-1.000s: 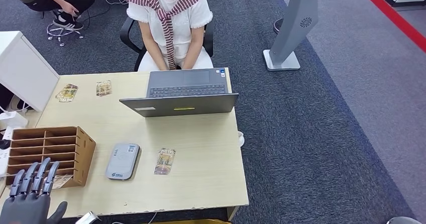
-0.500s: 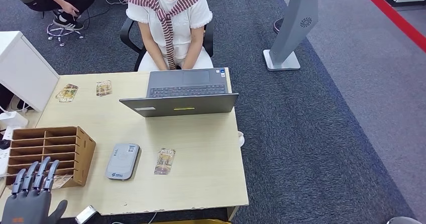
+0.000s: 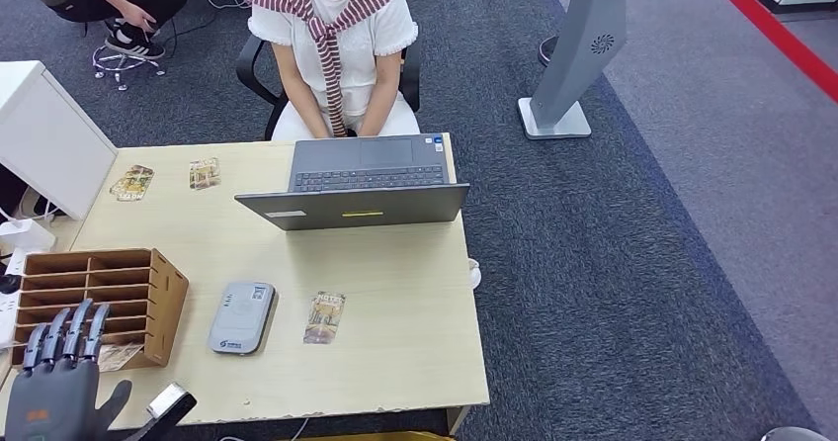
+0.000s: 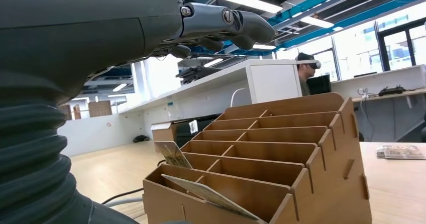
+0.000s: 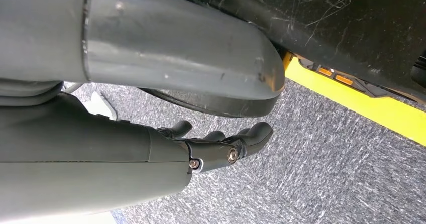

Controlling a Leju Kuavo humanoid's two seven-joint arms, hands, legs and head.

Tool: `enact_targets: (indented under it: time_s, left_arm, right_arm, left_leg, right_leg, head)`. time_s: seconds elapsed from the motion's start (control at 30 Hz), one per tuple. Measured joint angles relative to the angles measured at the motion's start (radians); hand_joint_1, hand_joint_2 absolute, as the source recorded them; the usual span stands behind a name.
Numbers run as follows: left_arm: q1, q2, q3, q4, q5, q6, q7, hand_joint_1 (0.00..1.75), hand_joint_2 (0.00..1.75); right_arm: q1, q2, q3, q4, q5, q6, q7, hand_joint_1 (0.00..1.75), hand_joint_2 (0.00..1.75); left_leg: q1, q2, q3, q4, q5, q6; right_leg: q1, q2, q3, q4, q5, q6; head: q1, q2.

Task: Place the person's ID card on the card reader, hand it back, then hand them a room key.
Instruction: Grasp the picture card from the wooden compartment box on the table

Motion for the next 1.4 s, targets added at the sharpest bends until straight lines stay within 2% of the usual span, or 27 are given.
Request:
enact_targets:
  time_s: [0.27, 0.67, 1.4]
  left_arm:
    - [-0.050, -0.022, 0.033, 0.071, 0.009, -0.019, -0.014, 0.00, 1.75]
    - [-0.070, -0.031, 0.085, 0.134, 0.017, -0.031, -0.025, 0.00, 1.75]
    - [-0.090, -0.058, 0.100, 0.146, 0.005, -0.034, -0.048, 0.00, 1.75]
  right_arm:
    - [0.000, 0.000, 0.000, 0.000, 0.017, 0.004, 0.002, 0.00, 0.00]
    - [-0.001, 0.000, 0.000, 0.000, 0.030, 0.010, 0.003, 0.00, 0.00]
    - [-0.003, 0.000, 0.000, 0.000, 0.035, 0.013, 0.000, 0.00, 0.00]
  left_leg:
    - [0.000, 0.000, 0.000, 0.000, 0.000, 0.000]
    - [0.000, 0.000, 0.000, 0.000, 0.000, 0.000]
    - [0.000, 0.000, 0.000, 0.000, 0.000, 0.000]
  right_leg:
    - [0.000, 0.000, 0.000, 0.000, 0.000, 0.000]
    - [0.000, 0.000, 0.000, 0.000, 0.000, 0.000]
    - [0.000, 0.000, 0.000, 0.000, 0.000, 0.000]
  head:
    - [0.000, 0.000]
    - [0.000, 0.000]
    - [0.000, 0.000]
